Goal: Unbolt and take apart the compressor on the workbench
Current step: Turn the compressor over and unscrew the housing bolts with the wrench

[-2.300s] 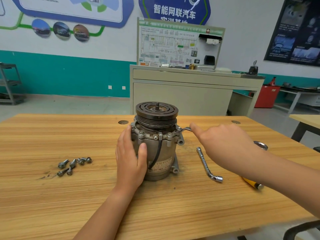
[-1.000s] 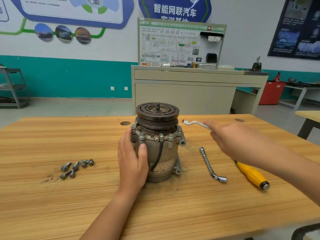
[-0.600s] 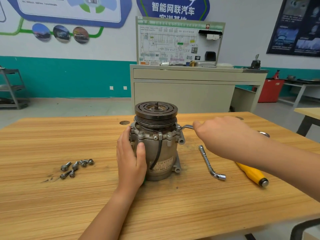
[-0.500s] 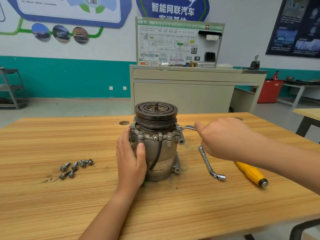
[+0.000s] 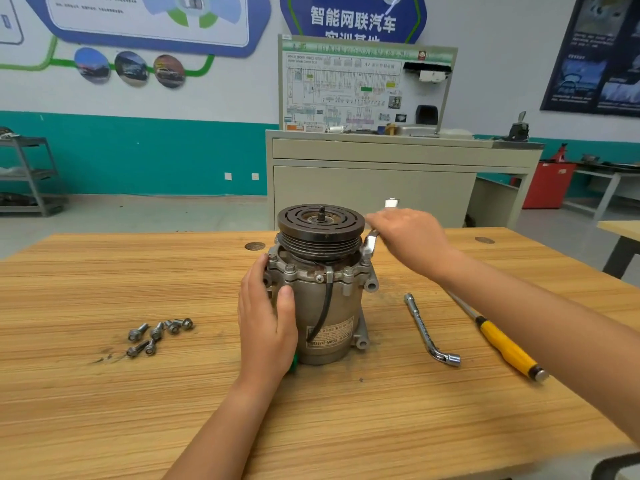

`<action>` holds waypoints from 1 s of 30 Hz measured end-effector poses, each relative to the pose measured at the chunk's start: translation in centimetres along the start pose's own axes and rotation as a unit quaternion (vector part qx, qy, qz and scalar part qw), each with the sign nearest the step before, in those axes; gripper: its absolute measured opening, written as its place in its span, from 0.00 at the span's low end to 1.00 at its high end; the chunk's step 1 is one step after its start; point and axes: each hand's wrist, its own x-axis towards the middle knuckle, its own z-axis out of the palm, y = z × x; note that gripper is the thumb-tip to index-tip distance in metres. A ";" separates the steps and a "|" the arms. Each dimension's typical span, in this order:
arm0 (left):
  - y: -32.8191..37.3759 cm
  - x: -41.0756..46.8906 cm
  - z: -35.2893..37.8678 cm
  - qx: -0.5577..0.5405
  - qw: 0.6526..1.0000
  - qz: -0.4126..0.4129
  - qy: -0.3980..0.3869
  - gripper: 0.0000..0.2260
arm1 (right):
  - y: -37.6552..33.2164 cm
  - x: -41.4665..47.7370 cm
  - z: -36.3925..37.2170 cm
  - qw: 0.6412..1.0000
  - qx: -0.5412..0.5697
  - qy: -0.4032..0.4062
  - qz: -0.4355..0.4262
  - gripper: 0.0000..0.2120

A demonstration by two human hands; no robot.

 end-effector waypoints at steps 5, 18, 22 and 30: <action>0.1 0.0 0.2 0.006 1.000 -0.005 0.009 0.31 | 0.9 -4.1 -2.5 0.986 0.090 0.008 0.142 0.14; 0.2 0.0 0.1 -0.002 1.000 -0.010 0.009 0.30 | -1.8 -6.5 -4.9 0.983 0.010 -0.130 0.133 0.21; 0.2 -0.1 0.1 -0.003 1.000 -0.011 0.005 0.31 | -3.0 -6.2 -5.8 0.981 -0.046 -0.164 0.097 0.19; 0.0 -0.1 0.2 0.000 1.000 -0.014 0.009 0.31 | -4.8 -6.1 -6.1 0.966 -0.178 -0.186 0.032 0.19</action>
